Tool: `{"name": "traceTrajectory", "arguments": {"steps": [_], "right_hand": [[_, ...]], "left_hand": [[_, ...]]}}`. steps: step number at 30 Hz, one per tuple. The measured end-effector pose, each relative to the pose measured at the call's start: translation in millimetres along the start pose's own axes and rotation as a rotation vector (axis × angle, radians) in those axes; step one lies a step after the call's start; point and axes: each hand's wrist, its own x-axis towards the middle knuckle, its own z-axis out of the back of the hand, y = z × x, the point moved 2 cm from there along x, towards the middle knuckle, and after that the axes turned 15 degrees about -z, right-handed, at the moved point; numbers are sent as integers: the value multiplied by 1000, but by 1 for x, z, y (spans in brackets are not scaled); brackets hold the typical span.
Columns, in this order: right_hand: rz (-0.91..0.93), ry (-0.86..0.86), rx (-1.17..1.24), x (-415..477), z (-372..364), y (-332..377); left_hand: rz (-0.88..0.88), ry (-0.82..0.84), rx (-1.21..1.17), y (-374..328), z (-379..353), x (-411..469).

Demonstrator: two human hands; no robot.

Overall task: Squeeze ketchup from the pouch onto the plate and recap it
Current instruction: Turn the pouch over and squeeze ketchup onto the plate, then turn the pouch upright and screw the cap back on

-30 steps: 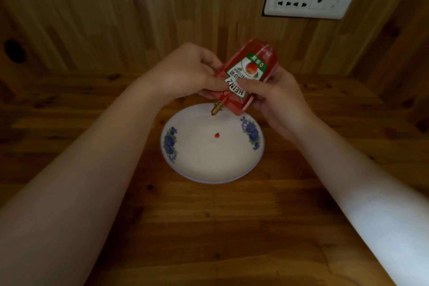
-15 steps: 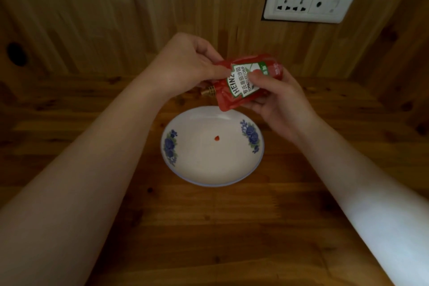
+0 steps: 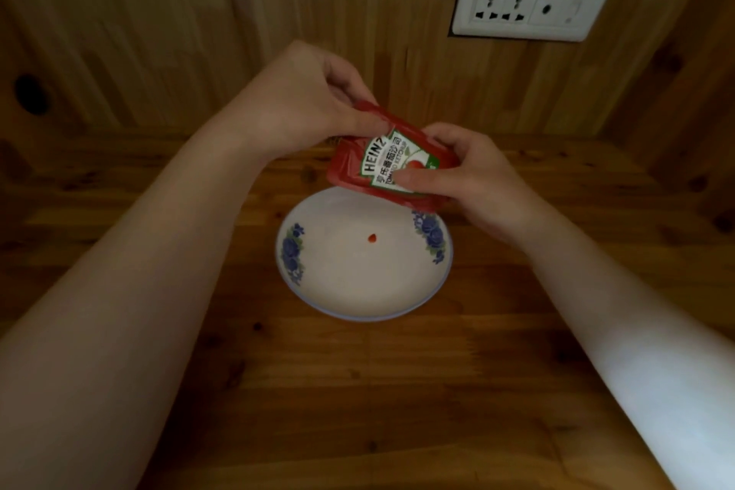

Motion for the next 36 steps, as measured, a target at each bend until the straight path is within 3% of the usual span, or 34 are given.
{"name": "traceTrajectory", "arguments": {"steps": [5,14,19,23,27,29,33,36], "right_hand": [[50,48,-197,-7,-7,4],[88,38,-189,-8,-11,2],[88,14,-160,-7,-10,0],[88,3,-109,-7,-10,-1],[100,-24,-60,-6,-8,-2],[102,-43,-41,-5,-7,-3],[96,-47,23,-2,-4,-4],[93,-54,84,3,0,-7]], "left_hand": [[-29,58,39,-4,-3,0],[-48,69,3,-3,-2,-1],[-34,-29,-44,0,2,-1],[12,-192,-260,7,6,3],[68,-340,-298,25,11,5],[129,-333,-208,38,12,5],[262,-106,134,70,6,1],[268,-6,358,84,1,-4]]}}
